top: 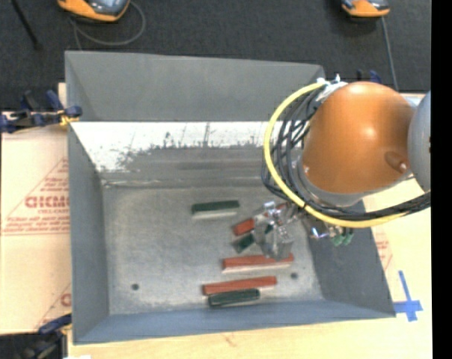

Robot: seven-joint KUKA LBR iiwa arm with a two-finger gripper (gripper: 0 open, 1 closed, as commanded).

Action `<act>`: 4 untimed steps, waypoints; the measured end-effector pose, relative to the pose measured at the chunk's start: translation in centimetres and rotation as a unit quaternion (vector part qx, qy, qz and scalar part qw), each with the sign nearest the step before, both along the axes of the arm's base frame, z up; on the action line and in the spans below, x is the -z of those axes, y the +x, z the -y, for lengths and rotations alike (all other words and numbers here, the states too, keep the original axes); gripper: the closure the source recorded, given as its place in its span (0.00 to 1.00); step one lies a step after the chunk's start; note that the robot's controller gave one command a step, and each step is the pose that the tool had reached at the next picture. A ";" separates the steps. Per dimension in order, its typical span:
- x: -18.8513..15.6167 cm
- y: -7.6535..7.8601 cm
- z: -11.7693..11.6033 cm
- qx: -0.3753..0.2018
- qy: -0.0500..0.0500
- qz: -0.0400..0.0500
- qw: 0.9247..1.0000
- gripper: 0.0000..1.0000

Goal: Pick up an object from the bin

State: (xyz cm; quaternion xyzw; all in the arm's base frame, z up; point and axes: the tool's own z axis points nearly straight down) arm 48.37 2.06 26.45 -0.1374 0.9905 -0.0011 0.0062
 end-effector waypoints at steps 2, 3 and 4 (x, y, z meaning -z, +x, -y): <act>16.7 1.1 2.3 -0.032 0.001 -0.008 0.999 0.00; 19.3 5.4 4.8 -0.136 -0.001 -0.003 0.991 0.00; 19.3 5.4 4.9 -0.134 -0.001 -0.003 0.991 1.00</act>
Offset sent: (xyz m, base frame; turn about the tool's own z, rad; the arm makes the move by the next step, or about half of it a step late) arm 0.0000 0.0000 0.0000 0.0000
